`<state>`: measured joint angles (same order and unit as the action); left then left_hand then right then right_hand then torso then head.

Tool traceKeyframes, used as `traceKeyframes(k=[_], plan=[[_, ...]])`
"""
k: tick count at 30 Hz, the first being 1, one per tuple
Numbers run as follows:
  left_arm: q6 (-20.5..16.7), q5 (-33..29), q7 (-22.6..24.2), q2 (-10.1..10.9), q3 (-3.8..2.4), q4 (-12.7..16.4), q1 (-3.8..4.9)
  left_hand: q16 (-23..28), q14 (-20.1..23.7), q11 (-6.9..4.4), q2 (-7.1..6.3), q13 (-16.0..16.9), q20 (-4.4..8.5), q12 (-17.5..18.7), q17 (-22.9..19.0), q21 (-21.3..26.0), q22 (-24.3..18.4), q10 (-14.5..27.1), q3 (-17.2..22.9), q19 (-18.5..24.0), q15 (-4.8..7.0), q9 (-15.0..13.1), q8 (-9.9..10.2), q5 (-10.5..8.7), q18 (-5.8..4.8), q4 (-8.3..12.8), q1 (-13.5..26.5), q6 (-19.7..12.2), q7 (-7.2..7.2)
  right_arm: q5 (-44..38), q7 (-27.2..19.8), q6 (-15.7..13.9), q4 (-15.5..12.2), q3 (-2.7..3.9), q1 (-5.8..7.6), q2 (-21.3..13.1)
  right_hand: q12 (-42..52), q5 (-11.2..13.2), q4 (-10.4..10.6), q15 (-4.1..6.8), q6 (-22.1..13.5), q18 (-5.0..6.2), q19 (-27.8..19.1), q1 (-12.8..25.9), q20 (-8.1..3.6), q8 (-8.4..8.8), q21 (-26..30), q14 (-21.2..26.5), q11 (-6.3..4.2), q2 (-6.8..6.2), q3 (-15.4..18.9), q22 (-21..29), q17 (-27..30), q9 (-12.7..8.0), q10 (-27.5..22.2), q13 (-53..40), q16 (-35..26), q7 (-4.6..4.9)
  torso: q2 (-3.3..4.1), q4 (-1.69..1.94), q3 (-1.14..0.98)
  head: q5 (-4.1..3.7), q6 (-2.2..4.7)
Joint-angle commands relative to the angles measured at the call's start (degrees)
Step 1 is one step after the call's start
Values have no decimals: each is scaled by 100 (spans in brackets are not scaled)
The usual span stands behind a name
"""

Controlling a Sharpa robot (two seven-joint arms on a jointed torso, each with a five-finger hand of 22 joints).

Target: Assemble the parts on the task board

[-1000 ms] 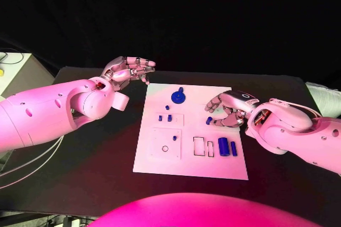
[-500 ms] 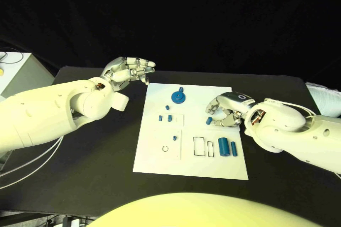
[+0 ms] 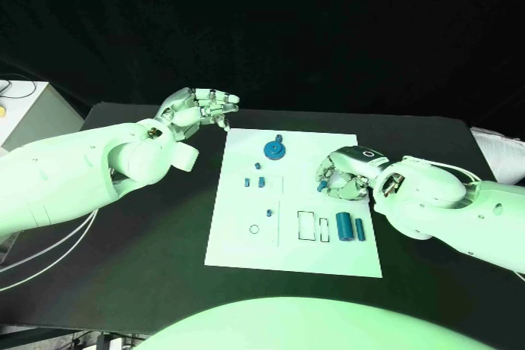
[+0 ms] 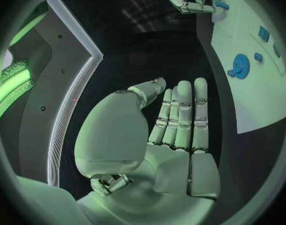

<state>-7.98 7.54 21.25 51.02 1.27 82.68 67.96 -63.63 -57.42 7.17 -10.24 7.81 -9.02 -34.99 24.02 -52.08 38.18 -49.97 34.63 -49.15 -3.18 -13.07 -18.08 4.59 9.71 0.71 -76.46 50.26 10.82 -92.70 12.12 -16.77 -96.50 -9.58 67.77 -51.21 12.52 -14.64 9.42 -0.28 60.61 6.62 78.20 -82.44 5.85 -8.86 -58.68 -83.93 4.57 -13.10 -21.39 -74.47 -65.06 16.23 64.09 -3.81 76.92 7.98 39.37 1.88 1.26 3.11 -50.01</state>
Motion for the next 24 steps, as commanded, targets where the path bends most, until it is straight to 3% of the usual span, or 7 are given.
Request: traceKeyframes(k=[1, 10, 11, 13, 15, 17, 24], plan=[[84, 8, 23, -5, -4, 10, 1, 33, 19, 21, 16, -9, 9, 21, -10, 32, -5, 33, -34, -33, -15, 6, -21, -4, 84, 11, 25, -30, 9, -52, 12, 88, -7, -2, -9, 8, -2, 35, 11, 31, 49, -68, 41, 5, 2, -41, -27, -133, 5, -56, -44, -12, -10, 12, 58, -5, 31, 8, 0, 4, 1, -3, 1], [85, 8, 14, -3, -4, 12, 1, 33, 19, 21, 16, -9, 9, 21, -10, 32, -5, 33, -34, -33, -15, 6, -21, -4, 84, 11, 25, -30, 9, -34, 25, 58, 22, -4, -49, 50, -46, 78, 91, 82, 246, -95, 105, -34, -40, -137, -186, -155, -58, -52, -360, -124, -106, 68, 312, -16, 114, -55, 1, 1, -2, -5, 1], [85, 8, 12, -3, -4, 12, 1, 33, 19, 21, 16, -9, 9, 21, -10, 32, -5, 33, -34, -33, -15, 6, -21, -4, 84, 11, 25, -30, 9, -41, 40, 37, 26, -5, -54, 58, -70, 316, 80, 103, 293, -102, 121, -84, -57, -167, -224, -159, -77, -2, -499, -154, -126, 89, 385, -19, 133, -76, 1, 1, -2, -6, 1], [85, 8, 10, -3, -4, 12, 1, 33, 18, 20, 26, -14, 9, 19, -14, 42, -13, 33, -38, -39, -14, 6, -27, -3, 84, 6, 23, -32, 8, -70, 78, -8, 32, -5, -62, 70, -84, 398, 49, 123, 357, -110, 139, -132, -76, -211, -272, -164, -106, 57, -647, -190, -148, 120, 483, -30, 152, -97, 0, 2, -2, -8, 1], [85, 9, 5, -2, -4, 12, 1, 33, 18, 20, 26, -14, 9, 19, -14, 42, -13, 33, -38, -39, -14, 6, -27, -3, 84, 6, 23, -32, 8, -133, 138, -66, 39, -5, -70, 80, -98, 619, -34, 159, 432, -123, 168, -214, -103, -282, -352, -176, -135, 174, -841, -246, -197, 171, 598, -47, 187, -121, -1, 2, -2, -11, 1], [87, 10, 2, -1, -4, 12, 1, 33, 18, 20, 26, -14, 9, 19, -14, 42, -13, 33, -38, -39, -14, 6, -27, -3, 84, 6, 23, -32, 8, -191, 200, -146, 43, -6, -75, 89, -103, 688, -220, 182, 452, -133, 189, -348, -137, -336, -422, -179, -159, 239, -1054, -299, -209, 222, 716, -73, 201, -108, -2, 1, 0, -13, 1], [94, 11, -8, -1, -4, 10, 1, 33, 18, 20, 26, -14, 9, 19, -14, 42, -13, 33, -38, -39, -14, 6, -27, -3, 84, 6, 23, -32, 8, -200, 290, -472, -10, -6, -86, 84, -164, 775, -411, 189, 438, -147, 201, -207, -154, -427, -506, -178, -178, 228, -1367, -386, -207, 322, 848, -124, 213, -114, -3, 3, 1, -19, 1]])
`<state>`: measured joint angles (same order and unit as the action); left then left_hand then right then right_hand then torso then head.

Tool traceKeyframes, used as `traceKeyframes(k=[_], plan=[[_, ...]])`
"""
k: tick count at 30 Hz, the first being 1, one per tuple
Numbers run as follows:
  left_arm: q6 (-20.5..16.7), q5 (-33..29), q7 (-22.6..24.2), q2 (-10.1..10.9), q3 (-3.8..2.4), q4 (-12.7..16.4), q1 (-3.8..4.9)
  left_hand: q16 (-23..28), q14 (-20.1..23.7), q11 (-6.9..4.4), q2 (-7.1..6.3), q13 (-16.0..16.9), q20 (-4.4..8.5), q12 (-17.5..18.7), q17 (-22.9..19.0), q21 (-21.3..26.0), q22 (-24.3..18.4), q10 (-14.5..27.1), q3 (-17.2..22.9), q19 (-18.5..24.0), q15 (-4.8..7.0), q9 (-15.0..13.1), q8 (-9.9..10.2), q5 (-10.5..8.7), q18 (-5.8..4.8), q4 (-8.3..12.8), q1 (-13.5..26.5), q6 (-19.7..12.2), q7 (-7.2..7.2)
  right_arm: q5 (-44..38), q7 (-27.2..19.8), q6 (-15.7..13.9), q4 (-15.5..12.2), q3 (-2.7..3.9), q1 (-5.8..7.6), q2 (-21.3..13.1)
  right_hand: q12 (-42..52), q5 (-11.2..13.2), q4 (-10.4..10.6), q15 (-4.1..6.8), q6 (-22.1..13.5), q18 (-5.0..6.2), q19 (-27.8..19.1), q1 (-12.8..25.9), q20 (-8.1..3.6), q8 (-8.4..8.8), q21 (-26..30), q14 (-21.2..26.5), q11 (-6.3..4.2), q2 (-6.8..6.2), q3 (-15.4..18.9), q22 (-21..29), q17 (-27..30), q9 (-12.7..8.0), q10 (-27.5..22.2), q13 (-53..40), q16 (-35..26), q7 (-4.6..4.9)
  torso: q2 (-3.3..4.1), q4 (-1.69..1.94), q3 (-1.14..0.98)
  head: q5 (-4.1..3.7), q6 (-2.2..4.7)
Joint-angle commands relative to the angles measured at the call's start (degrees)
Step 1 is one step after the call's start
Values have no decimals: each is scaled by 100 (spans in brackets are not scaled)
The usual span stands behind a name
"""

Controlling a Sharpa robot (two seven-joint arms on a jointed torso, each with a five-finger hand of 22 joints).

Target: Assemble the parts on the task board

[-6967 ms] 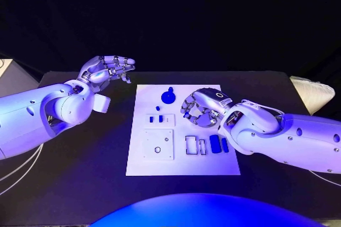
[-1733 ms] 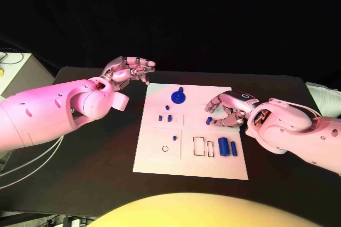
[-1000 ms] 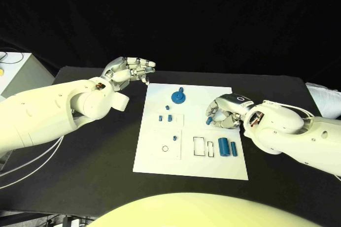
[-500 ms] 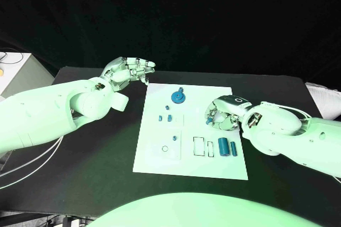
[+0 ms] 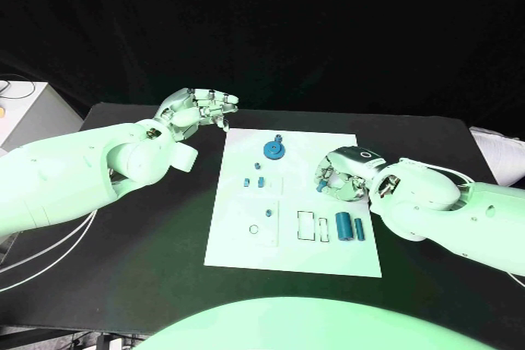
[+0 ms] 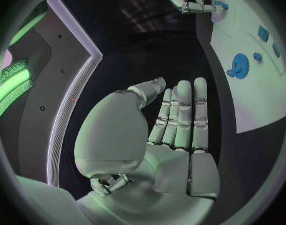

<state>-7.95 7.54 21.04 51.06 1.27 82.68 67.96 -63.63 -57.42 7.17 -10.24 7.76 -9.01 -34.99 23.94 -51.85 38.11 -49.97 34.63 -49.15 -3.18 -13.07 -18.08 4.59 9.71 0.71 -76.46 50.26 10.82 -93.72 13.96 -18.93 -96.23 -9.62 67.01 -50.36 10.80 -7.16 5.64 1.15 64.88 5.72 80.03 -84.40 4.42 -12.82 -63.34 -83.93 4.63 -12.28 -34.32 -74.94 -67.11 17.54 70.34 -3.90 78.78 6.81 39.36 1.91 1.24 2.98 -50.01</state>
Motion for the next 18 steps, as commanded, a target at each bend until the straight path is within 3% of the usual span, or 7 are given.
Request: traceKeyframes(k=[1, 8, 18], plan=[[92, 11, 12, -6, -4, 8, 1, 33, 18, 20, 26, -10, 8, 19, -5, 19, -5, 33, -38, -39, -14, 6, -27, -3, 84, 6, 23, -32, 8, -65, 105, -301, -57, -2, -10, -7, 4, 29, -47, 47, 10, -58, 19, 3, -12, -37, -45, -178, -185, 141, -91, -345, -3, 198, 230, -120, 28, 3, -2, 0, 2, -6, 1], [99, 11, -1, -14, -4, -2, 1, 33, 18, 20, 26, -10, 8, 19, -5, 19, -5, 33, -38, -39, -14, 6, -27, -3, 84, 6, 23, -32, 8, 326, 86, -531, -259, 10, 24, -101, -12, 20, -93, 49, 9, -61, 25, 51, -15, -61, -68, -181, -188, 126, -145, -366, -10, 223, 252, -134, 36, 2, -7, -4, 4, -9, 1], [105, 11, -19, -39, -4, -34, 1, 33, 19, 19, 34, -14, 9, 17, -9, 27, -11, 33, -39, -45, -13, 5, -35, -3, 84, 6, 15, -29, 7, 1177, 82, -569, -604, 73, 283, -327, -34, -7, -144, 50, 0, -57, 15, 102, -17, -82, -49, -179, -187, 115, -194, -370, 8, 249, 264, -146, 32, 4, -5, 1, 5, 1, 1]])
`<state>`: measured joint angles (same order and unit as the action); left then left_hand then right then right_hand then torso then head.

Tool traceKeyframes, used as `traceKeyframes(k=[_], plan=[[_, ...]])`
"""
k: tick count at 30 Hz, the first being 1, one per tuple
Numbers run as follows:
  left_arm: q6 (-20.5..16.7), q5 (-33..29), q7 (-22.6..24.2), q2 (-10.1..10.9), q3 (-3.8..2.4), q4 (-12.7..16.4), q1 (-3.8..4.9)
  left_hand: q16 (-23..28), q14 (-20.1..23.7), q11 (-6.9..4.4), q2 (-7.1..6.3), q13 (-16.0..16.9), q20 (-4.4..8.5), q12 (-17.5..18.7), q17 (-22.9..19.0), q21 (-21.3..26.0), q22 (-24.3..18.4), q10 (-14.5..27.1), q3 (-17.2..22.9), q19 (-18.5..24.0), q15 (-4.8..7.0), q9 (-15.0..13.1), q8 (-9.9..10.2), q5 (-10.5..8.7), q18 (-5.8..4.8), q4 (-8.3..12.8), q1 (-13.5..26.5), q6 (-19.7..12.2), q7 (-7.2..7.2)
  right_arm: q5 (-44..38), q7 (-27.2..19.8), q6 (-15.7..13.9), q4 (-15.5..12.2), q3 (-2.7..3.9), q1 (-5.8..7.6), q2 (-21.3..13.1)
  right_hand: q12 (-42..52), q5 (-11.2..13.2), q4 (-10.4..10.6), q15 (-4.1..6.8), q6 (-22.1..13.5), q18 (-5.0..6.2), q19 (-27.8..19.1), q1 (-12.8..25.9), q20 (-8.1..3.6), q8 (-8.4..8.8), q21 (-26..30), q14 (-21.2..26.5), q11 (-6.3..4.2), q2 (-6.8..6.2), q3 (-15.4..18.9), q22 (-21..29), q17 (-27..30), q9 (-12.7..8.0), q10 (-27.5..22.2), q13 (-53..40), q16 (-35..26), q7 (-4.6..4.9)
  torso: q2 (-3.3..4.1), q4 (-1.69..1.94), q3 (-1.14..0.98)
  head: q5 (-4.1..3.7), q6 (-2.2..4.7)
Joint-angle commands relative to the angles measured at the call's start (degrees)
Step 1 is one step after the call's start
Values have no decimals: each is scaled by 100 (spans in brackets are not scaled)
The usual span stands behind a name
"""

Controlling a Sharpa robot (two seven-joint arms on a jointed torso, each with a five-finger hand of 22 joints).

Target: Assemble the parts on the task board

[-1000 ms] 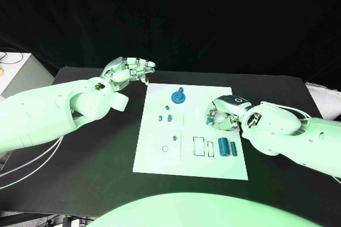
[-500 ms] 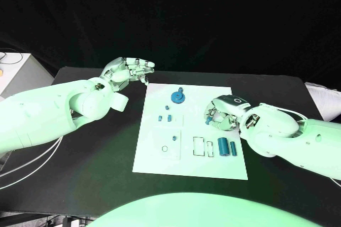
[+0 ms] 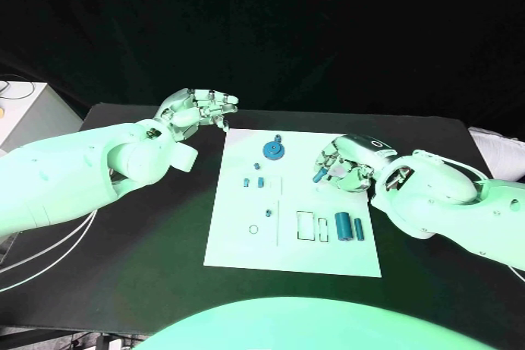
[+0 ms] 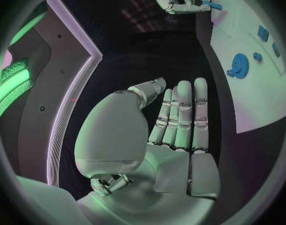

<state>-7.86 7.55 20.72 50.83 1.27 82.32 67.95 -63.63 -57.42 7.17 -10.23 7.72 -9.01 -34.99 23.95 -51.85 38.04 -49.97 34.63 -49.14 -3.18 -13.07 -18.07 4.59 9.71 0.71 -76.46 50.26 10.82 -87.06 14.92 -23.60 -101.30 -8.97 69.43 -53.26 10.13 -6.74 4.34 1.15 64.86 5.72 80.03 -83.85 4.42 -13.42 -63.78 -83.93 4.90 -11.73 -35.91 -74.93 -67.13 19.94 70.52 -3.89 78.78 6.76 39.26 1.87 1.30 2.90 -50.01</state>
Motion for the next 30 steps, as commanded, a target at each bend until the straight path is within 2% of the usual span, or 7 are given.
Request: traceKeyframes(k=[1, 6, 11, 14, 20, 26, 30], plan=[[96, 10, 11, -19, -4, 1, 1, 33, 19, 19, 34, -9, 9, 17, -10, 27, -5, 33, -39, -45, -13, 5, -35, -3, 85, 6, 15, -29, 7, 556, -24, -95, -139, 13, 58, -55, 32, -50, -14, 51, 2, -57, 15, 47, -17, -22, -5, -179, -214, 60, -35, -371, 10, 8, 246, -147, 33, 9, 3, 5, -3, 16, 1], [98, 10, 11, -31, -4, -2, 0, 33, 19, 19, 34, -9, 9, 17, -10, 27, -5, 33, -39, -45, -13, 5, -35, -3, 85, 6, 15, -29, 7, 801, -126, -34, -383, 28, 116, -44, 23, -68, -33, 50, -3, -55, 11, 66, -17, -29, 3, -179, -213, 55, -50, -372, 10, 17, 250, -152, 34, 10, 9, 1, -6, 57, 1], [102, 10, 9, -48, -4, -8, -6, 33, 19, 19, 34, -9, 9, 17, -10, 27, -5, 33, -39, -45, -13, 5, -35, -3, 85, 6, 15, -29, 7, 726, -239, 20, -457, 4, 81, 262, 18, -80, -46, 50, -7, -52, 5, 77, -17, -33, 17, -179, -212, 54, -59, -369, 14, 23, 251, -155, 33, 11, 8, -10, -15, 89, 1], [111, 10, 9, -67, -4, -6, -13, 33, 19, 19, 34, -9, 9, 17, -10, 27, -5, 33, -39, -45, -13, 5, -35, -3, 85, 6, 15, -29, 7, 572, -312, 49, -428, -25, -9, 520, 9, -100, -65, 49, -15, -50, -1, 92, -17, -37, 28, -177, -211, 53, -72, -368, 21, 30, 252, -158, 30, 12, 4, -1, -9, 105, 1], [122, 10, 3, -88, -4, 7, -25, 33, 19, 19, 34, -9, 9, 17, -10, 27, -5, 33, -39, -45, -13, 5, -35, -3, 85, 6, 15, -29, 7, 179, -457, 67, -322, -82, -268, 973, -2, -118, -85, 47, -26, -45, -13, 108, -17, -41, 53, -174, -208, 56, -88, -362, 32, 38, 250, -162, 26, 14, 15, 19, -3, 190, 1], [125, 10, -2, -95, -4, 10, -29, 34, 20, 20, 36, -14, 9, 17, -13, 35, -11, 35, -46, -50, -13, 4, -42, -4, 85, 5, 14, -27, 7, -67, -542, 112, -266, -125, -451, 1187, -5, -120, -91, 47, -29, -45, -12, 109, -17, -41, 51, -173, -208, 57, -93, -364, 33, 39, 249, -163, 26, 15, 10, 0, 3, 268, 1], [129, 10, -7, -96, -4, 13, -30, 34, 20, 20, 36, -14, 9, 17, -13, 35, -11, 35, -46, -50, -13, 4, -42, -4, 85, 5, 14, -27, 7, -189, -549, 148, -237, -142, -513, 1249, -8, -120, -97, 47, -32, -44, -16, 113, -17, -42, 59, -174, -207, 58, -96, -361, 29, 41, 248, -164, 27, 16, 10, 5, 0, 297, 1]])
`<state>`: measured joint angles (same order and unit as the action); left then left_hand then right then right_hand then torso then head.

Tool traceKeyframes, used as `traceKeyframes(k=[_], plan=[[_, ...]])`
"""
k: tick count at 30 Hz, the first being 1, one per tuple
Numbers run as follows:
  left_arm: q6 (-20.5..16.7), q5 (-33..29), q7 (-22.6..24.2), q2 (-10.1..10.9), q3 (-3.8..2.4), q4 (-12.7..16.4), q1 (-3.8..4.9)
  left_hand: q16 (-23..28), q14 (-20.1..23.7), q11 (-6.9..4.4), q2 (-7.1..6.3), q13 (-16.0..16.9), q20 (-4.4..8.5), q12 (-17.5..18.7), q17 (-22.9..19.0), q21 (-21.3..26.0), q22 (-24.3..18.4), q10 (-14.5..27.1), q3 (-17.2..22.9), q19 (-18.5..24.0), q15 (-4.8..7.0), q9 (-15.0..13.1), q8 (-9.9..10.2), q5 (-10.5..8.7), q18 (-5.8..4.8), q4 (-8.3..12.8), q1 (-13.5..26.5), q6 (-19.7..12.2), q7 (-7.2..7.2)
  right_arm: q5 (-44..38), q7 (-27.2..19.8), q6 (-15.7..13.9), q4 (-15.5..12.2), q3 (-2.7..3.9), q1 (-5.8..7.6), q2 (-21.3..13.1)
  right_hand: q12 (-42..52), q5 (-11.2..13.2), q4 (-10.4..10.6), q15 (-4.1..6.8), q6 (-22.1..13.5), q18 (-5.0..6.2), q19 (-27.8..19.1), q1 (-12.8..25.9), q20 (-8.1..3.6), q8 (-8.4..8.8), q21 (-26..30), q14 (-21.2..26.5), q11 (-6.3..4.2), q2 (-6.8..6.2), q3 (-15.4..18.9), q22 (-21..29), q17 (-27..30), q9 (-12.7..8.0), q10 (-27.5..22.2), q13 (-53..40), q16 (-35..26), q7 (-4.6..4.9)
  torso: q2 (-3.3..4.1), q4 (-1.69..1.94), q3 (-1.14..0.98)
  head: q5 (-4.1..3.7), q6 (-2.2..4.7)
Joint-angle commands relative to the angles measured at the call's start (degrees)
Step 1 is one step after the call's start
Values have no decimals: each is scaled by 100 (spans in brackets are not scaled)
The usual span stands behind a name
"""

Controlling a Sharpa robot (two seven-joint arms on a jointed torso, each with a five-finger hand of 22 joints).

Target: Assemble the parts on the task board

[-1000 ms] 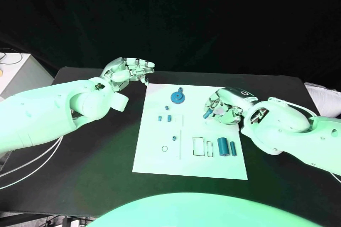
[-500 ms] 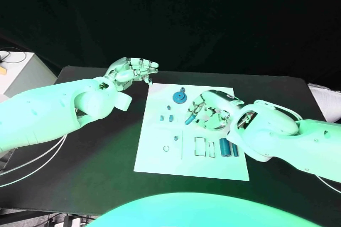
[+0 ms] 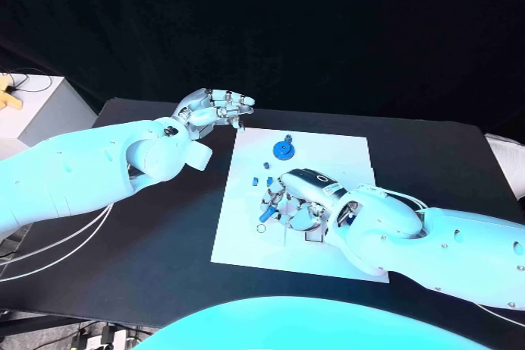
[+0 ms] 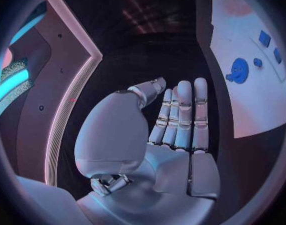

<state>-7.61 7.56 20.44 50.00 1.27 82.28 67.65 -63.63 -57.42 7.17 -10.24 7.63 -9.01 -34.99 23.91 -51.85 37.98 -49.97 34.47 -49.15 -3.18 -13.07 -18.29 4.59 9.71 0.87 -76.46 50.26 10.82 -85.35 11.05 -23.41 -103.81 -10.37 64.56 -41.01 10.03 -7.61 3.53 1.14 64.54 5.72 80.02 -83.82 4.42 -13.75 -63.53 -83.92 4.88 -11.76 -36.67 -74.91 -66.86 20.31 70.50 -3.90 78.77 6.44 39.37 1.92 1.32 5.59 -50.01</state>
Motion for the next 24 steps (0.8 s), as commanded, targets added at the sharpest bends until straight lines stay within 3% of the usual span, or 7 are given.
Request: traceKeyframes(k=[1, 12, 24], plan=[[105, 10, 20, -12, -4, 17, 0, 34, 20, 20, 36, -5, 9, 17, -9, 35, -5, 35, -30, -50, -13, 4, -20, -4, 85, -11, 14, -27, 7, -382, -158, 138, 17, -5, -34, 31, 2, -33, -16, 48, 0, -44, -15, 111, -17, -9, 34, -174, -205, 60, -20, -363, 2, 4, 249, -163, 27, 48, -2, 0, -2, 36, 1], [118, 10, 12, -17, -4, 13, -3, 34, 20, 20, 36, -5, 9, 17, -9, 35, -5, 35, -30, -50, -13, 4, -20, -4, 85, -11, 14, -27, 7, -703, 41, 305, 98, -25, -128, 129, -2, -30, -23, 46, -2, -45, -14, 121, -16, -12, 27, -174, -203, 58, -22, -368, 2, 8, 249, -165, 28, 50, 4, -5, -10, 86, 1], [128, 10, 2, -21, -4, 4, -5, 34, 20, 20, 36, -5, 9, 17, -9, 35, -5, 35, -30, -50, -13, 4, -20, -4, 85, -11, 14, -27, 7, -926, 214, 410, 183, -36, -191, 242, -6, -27, -33, 45, -3, -45, -16, 132, -15, -16, 31, -174, -203, 55, -23, -369, -2, 13, 251, -167, 30, 51, 2, -2, -5, 91, 1]])
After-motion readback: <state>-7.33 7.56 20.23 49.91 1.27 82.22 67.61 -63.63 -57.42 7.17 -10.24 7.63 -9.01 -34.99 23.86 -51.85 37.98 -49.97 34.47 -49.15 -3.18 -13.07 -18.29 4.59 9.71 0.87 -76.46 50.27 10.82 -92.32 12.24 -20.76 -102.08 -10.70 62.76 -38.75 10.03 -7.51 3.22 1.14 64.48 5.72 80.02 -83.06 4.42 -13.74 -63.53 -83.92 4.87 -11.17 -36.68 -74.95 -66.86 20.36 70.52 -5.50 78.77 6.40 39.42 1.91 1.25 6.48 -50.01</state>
